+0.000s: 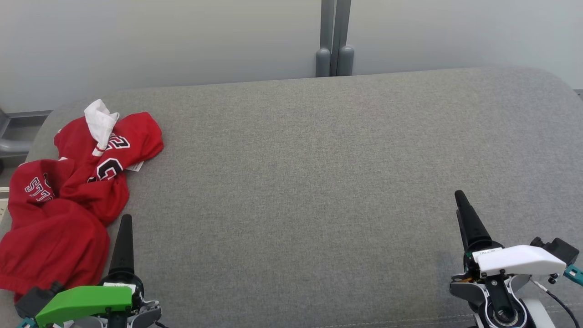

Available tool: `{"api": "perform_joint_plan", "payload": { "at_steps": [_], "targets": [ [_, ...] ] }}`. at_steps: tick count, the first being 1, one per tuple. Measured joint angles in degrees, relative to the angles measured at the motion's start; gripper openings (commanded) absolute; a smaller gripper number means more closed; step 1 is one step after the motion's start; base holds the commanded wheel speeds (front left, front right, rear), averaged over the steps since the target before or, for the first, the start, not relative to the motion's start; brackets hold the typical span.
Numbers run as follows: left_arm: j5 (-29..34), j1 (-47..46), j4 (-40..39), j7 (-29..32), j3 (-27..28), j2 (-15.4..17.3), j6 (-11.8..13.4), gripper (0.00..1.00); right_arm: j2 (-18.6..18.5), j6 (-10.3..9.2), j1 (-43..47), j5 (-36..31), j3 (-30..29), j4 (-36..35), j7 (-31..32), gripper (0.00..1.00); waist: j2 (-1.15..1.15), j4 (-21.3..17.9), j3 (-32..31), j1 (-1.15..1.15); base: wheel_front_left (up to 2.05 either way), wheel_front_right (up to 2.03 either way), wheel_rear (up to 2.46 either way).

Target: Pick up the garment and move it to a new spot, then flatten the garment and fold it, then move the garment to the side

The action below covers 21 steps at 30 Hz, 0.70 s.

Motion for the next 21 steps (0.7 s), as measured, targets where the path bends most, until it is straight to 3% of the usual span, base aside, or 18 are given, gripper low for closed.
{"api": "perform_joint_plan", "payload": {
  "at_steps": [19, 21],
  "targets": [
    [20.6, 0.0, -3.8, -3.6, -2.5, 0.1, 1.8, 1.0, -0.1, 0.01, 0.0, -23.4, 3.1, -6.2, -3.6, 1.0, 0.0, 0.0, -0.1, 0.0, 0.0, 0.0, 0.0],
    [25.4, 0.0, -4.3, -4.3, -3.2, 0.1, 1.8, 1.0, -0.1, 0.01, 0.0, -27.0, 3.5, -6.6, -4.2, 1.0, 0.0, 0.0, -0.1, 0.0, 0.0, 0.0, 0.0]
  ]
}}
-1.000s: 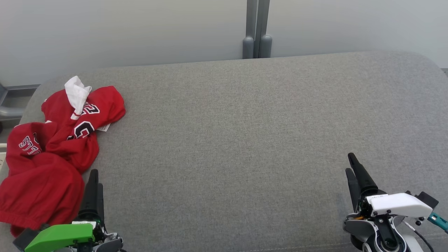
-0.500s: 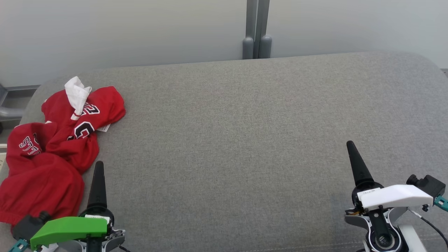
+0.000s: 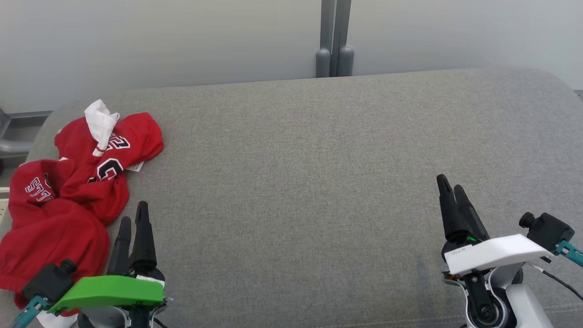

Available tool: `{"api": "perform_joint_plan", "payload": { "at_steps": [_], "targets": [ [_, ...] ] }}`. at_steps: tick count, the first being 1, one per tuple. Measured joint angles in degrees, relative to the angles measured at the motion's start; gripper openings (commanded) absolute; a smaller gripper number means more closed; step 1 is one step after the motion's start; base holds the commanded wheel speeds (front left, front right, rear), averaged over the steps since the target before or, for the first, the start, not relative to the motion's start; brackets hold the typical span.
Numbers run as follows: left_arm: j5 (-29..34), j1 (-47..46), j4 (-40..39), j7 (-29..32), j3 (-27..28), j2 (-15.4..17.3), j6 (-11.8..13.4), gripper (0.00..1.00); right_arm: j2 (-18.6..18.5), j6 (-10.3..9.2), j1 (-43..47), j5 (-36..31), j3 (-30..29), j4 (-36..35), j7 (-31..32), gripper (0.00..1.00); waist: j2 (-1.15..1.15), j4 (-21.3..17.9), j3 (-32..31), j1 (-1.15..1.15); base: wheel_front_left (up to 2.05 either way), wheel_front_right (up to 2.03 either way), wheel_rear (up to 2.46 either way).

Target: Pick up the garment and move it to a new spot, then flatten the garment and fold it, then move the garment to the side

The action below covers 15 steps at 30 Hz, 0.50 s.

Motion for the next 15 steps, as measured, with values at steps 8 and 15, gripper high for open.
{"api": "perform_joint_plan", "payload": {
  "at_steps": [8, 15],
  "targets": [
    [8.1, 0.2, -0.8, -1.3, -0.5, 0.0, 0.4, 1.0, 0.0, 0.0, 0.0, -7.7, 0.9, -0.8, -1.2, 1.0, 0.0, 0.0, 0.0, 0.0, 0.0, 0.0, 0.0],
    [16.1, 1.1, -0.3, -2.7, -1.0, 0.1, 0.4, 1.0, -0.1, 0.0, 0.1, -16.2, 2.2, -0.4, -2.4, 1.0, 0.0, -0.1, 0.0, 0.0, 0.0, 0.0, 0.0]
  ]
}}
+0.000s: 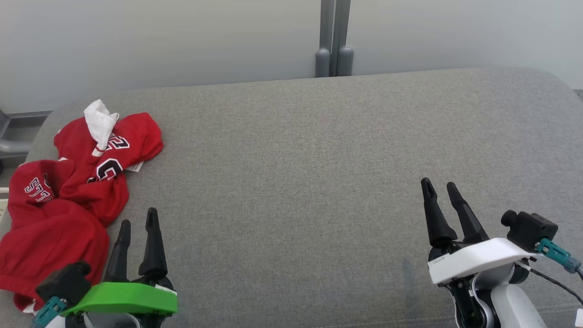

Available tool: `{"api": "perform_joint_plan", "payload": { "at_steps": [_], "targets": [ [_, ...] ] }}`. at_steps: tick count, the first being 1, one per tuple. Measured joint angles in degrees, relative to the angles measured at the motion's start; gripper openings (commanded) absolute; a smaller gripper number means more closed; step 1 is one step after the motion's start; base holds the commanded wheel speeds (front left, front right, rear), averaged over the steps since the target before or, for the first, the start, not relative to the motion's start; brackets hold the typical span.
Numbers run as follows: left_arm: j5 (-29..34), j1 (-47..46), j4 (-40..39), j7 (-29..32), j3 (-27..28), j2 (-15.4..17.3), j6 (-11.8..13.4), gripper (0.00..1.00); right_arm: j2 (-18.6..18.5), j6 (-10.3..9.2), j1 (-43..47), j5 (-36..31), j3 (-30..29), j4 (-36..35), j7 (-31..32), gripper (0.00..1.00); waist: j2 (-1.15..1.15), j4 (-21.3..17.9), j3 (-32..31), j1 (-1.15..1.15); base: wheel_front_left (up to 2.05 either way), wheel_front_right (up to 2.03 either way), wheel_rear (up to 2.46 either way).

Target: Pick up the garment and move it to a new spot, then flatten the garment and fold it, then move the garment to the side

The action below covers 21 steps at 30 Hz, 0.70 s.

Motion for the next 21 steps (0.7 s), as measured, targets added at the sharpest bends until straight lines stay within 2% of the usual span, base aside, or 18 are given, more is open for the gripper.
{"api": "perform_joint_plan", "payload": {
  "at_steps": [21],
  "targets": [
    [12.6, 0.6, 3.8, -3.1, -1.3, 0.1, 0.4, 1.0, -0.1, 0.0, -0.1, -13.2, 2.1, 2.7, -3.0, 1.0, 0.0, -0.3, 0.0, 0.0, 0.0, 0.0, 0.0]
  ]
}}
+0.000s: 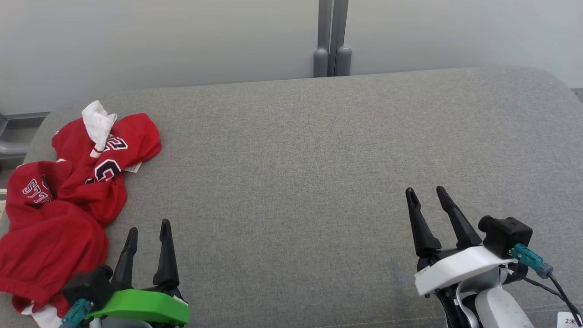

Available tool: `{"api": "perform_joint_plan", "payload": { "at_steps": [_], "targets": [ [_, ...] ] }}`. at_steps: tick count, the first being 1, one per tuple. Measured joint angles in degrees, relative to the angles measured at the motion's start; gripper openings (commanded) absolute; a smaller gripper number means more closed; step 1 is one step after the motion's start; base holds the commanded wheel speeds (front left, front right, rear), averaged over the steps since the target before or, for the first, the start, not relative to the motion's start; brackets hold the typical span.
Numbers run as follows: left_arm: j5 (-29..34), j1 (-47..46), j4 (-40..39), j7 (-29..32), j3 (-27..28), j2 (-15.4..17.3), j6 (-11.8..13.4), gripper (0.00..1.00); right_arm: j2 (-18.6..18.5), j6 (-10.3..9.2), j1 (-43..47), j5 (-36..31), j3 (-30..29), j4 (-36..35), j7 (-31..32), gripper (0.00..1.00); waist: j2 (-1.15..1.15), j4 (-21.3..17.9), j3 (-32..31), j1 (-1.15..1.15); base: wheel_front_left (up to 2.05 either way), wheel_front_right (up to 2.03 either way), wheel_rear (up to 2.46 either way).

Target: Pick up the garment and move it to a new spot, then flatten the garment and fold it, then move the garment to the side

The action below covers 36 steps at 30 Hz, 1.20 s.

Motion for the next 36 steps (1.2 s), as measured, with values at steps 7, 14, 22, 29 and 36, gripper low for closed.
{"api": "perform_joint_plan", "payload": {
  "at_steps": [7, 14, 22, 29, 36],
  "targets": [
    [2.8, 0.0, 0.4, -1.0, -0.3, 0.0, 0.4, 1.0, 0.0, 0.01, -0.1, -3.9, 0.1, 0.1, -0.9, 1.0, 0.0, 0.0, 0.0, 0.0, 0.0, 0.0, 0.0],
    [5.5, 0.0, 0.7, -1.8, -0.5, 0.0, 0.6, 1.0, 0.0, 0.01, -0.1, -7.3, 0.3, 0.0, -1.8, 1.0, 0.0, 0.1, 0.0, 0.0, 0.0, 0.0, 0.0],
    [8.4, 0.1, 0.9, -2.7, -0.8, 0.1, 0.8, 1.0, -0.1, 0.01, -0.2, -10.9, 0.8, 0.0, -2.5, 1.0, 0.0, 0.1, 0.1, 0.0, 0.0, 0.0, 0.0],
    [10.6, 0.1, 1.1, -3.5, -1.2, 0.1, 1.1, 1.0, -0.1, 0.01, -0.2, -13.2, 0.8, 0.0, -3.4, 1.0, 0.0, 0.1, 0.1, 0.0, 0.0, 0.0, 0.0],
    [12.1, 0.4, 1.3, -4.1, -1.4, 0.1, 1.4, 1.0, -0.2, 0.01, -0.2, -15.2, 0.2, -0.1, -4.1, 1.0, 0.0, 0.1, 0.1, 0.0, 0.0, 0.0, 0.0]
  ]
}}
